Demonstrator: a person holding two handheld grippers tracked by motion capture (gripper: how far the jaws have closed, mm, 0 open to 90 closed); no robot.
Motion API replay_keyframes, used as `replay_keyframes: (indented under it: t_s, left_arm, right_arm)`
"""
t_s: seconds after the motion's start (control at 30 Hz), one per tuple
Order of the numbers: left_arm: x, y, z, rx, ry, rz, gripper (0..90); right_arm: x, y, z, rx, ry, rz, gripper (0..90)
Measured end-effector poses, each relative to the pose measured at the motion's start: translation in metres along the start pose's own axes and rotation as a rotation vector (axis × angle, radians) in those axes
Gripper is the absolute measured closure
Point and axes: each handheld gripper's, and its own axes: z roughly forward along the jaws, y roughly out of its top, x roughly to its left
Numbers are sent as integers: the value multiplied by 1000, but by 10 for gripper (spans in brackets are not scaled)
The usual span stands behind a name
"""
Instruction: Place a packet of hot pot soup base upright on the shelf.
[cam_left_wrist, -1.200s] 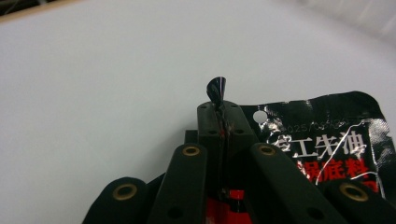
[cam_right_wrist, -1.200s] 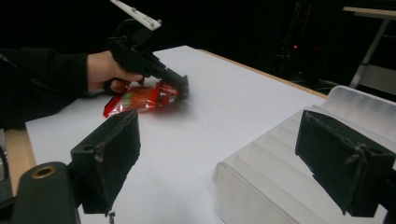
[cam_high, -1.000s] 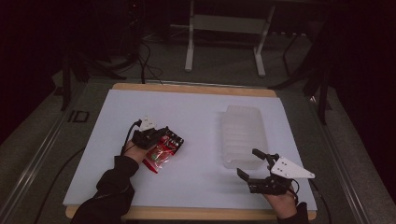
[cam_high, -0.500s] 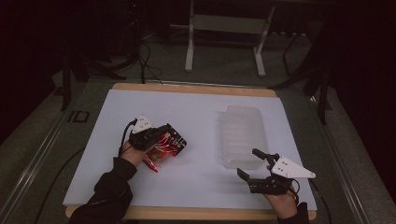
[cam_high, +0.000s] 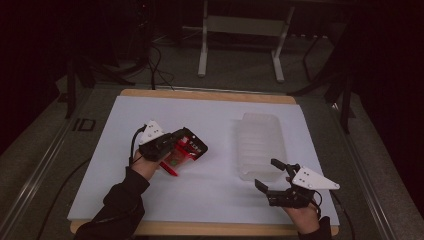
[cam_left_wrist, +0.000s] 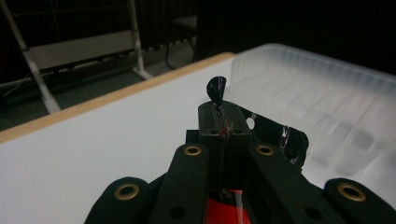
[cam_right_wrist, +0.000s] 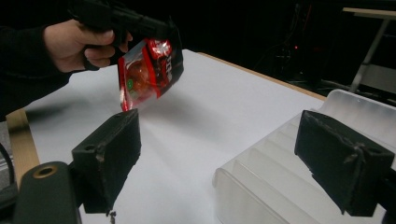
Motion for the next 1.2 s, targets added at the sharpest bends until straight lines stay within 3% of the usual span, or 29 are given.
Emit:
replay_keyframes:
  t_s: [0.27, 0.37, 0.63, 0.83, 1.03, 1.2]
  left_arm:
    - [-11, 18, -7, -129, -8, -75, 898]
    - [-17, 22, -8, -163, -5, -81, 897]
    - [-31, 25, -7, -174, -17, -47, 897]
    - [-44, 25, -7, -188, -27, -34, 897]
    - [-51, 27, -9, -208, -36, -53, 897]
    - [-54, 28, -11, -217, -40, -61, 896]
  right_arm:
    - [-3, 11, -3, -10, 4, -4, 154]
    - [-4, 16, -3, -6, 3, -15, 154]
    - [-13, 48, -2, -8, 12, -48, 154]
    - [-22, 76, 5, 28, 53, -35, 167]
    - [-29, 96, 21, 88, 112, -36, 173]
    - [-31, 104, 31, 116, 128, -46, 173]
